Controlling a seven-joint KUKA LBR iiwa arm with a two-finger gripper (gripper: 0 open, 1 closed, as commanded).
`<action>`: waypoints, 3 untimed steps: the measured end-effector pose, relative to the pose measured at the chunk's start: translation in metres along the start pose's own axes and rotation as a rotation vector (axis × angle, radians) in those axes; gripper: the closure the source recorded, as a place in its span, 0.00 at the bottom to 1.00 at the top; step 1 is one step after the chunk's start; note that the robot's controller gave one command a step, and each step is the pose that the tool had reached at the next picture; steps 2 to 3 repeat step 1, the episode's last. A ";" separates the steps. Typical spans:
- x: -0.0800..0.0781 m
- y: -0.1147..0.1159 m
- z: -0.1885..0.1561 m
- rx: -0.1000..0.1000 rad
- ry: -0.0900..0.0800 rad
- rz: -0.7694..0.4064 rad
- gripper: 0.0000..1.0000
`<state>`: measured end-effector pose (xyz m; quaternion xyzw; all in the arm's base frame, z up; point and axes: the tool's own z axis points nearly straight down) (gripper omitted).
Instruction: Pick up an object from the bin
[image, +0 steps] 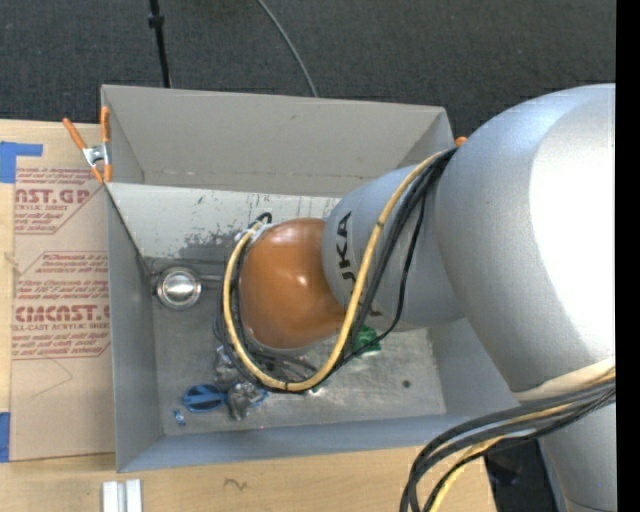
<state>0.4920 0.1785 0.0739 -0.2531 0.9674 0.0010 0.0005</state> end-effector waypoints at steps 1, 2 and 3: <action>-0.013 0.017 -0.133 0.002 -0.008 -0.101 1.00; -0.013 0.017 -0.133 0.002 -0.008 -0.101 1.00; -0.013 0.017 -0.133 0.002 -0.008 -0.101 1.00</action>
Offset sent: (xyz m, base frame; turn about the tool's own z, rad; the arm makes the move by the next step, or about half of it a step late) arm 0.0018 0.0190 0.1291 -0.1001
